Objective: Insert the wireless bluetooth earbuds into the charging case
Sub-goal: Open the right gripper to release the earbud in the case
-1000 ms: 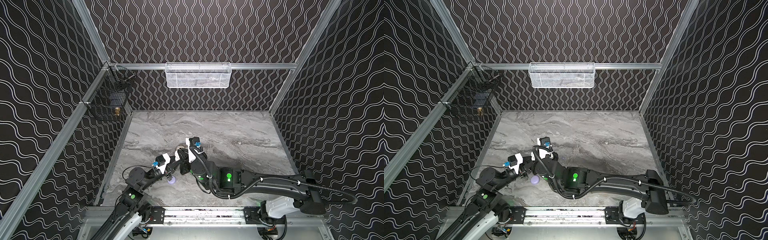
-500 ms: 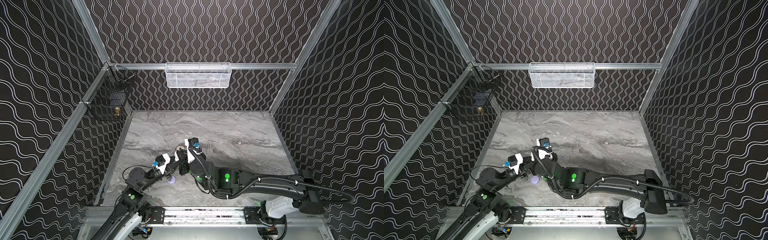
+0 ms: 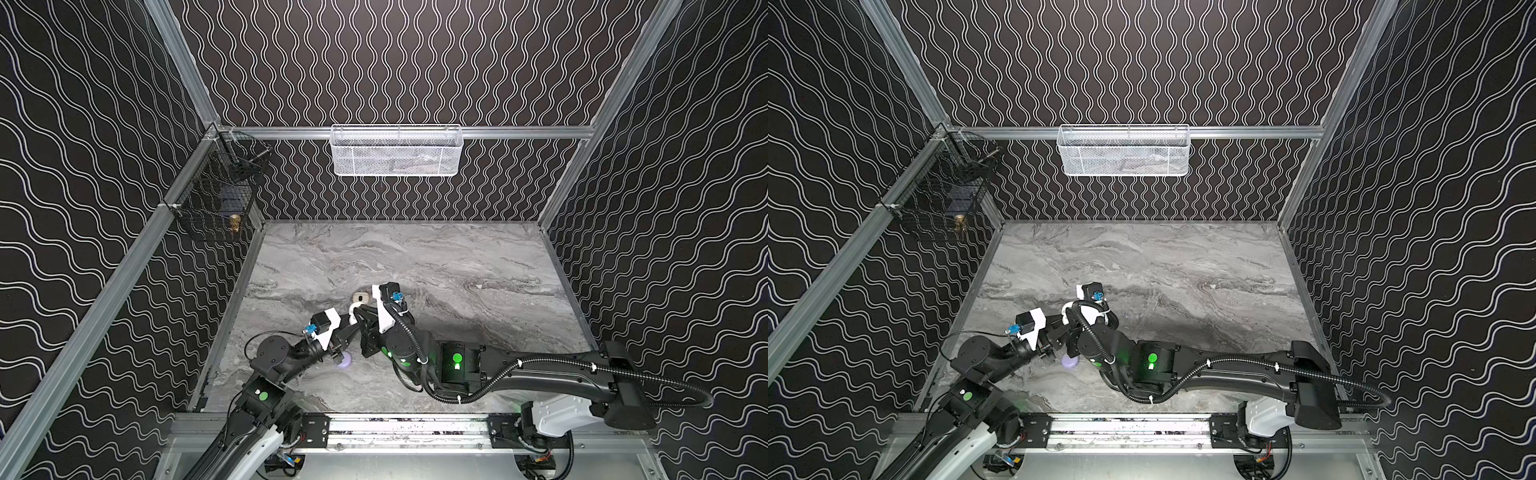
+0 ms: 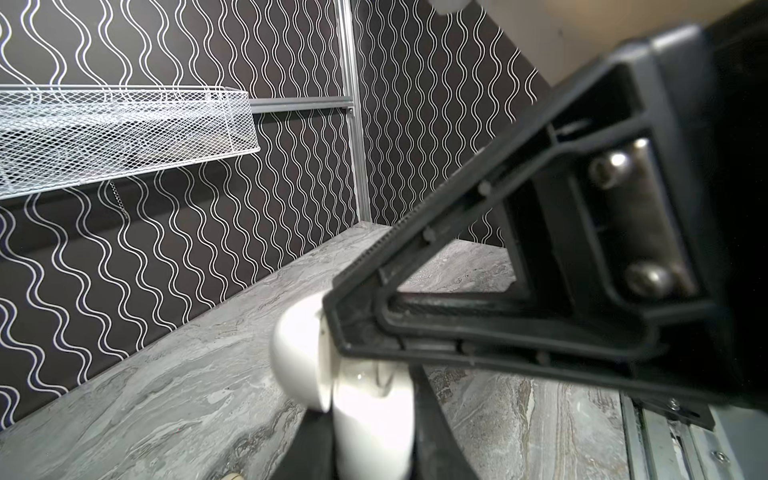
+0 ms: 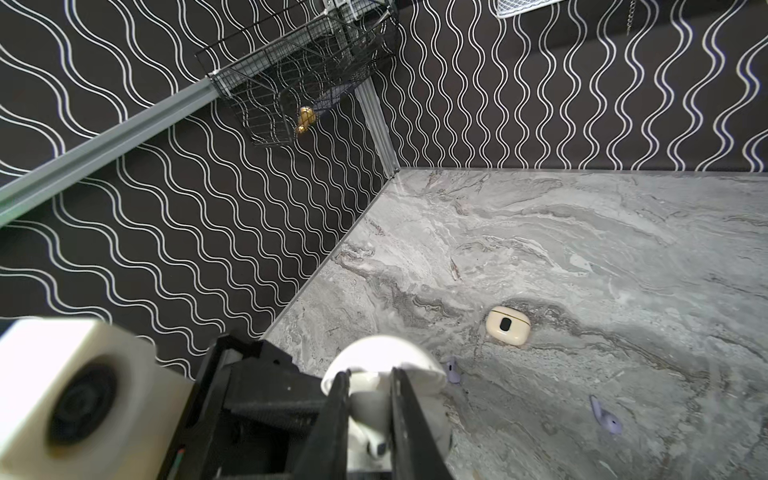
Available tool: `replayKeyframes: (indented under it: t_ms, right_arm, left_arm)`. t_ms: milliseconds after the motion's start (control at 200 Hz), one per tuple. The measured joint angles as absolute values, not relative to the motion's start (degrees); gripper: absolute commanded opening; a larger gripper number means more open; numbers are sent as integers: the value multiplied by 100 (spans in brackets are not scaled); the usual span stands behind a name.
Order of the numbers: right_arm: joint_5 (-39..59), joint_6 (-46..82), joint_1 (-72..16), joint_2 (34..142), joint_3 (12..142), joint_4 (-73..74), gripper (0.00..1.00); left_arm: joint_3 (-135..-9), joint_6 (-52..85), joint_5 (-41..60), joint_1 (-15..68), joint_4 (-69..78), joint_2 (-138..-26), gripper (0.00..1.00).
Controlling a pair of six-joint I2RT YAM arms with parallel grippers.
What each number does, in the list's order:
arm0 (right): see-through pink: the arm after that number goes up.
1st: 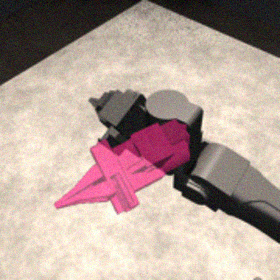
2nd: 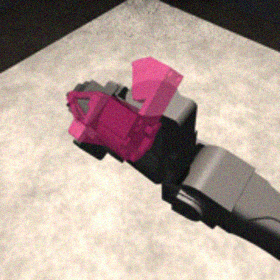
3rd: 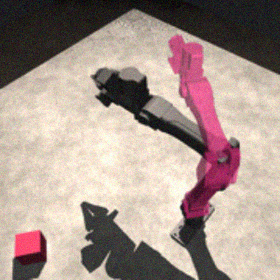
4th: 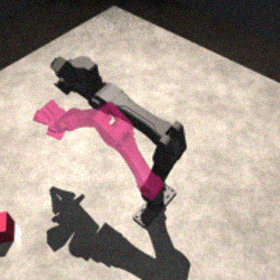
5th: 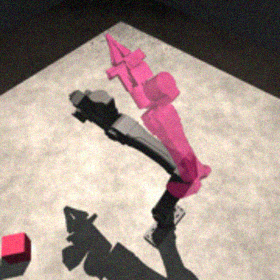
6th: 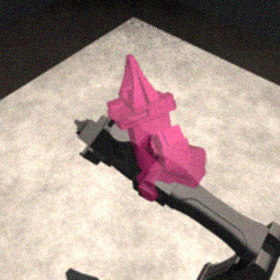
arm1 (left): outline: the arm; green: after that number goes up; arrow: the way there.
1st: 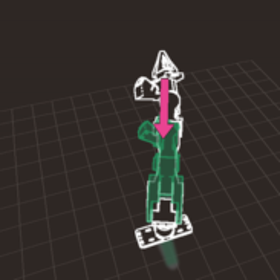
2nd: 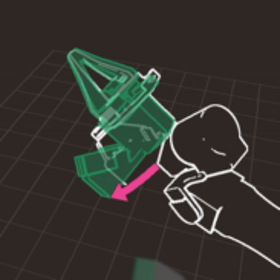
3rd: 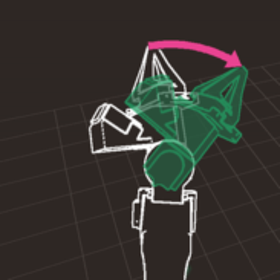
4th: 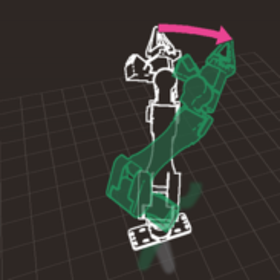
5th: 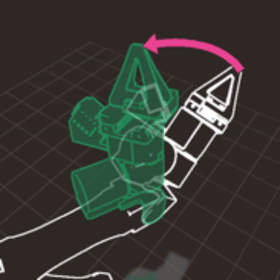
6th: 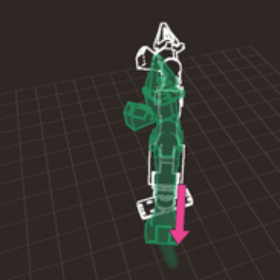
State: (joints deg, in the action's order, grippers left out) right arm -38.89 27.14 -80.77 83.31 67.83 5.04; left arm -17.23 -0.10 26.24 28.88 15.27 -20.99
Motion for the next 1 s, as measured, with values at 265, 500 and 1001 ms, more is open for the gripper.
replayKeyframes:
  t_ms: [265, 500, 1001]
  right_arm:
    - [-3699, 2633, -8097, 8219, 6674, 679, 42]
    - [-3726, 2626, -8128, 7765, 6613, 482, 44]
    - [-2617, 3063, -6250, 7730, 7603, -1776, 34]
  left_arm:
    - [-1723, -10, 2648, 2888, 1529, -2032, 0]
    - [-1710, -10, 2858, 2891, 1793, -1999, 0]
    - [-1658, 10, 4086, 2895, 2408, -2571, 0]
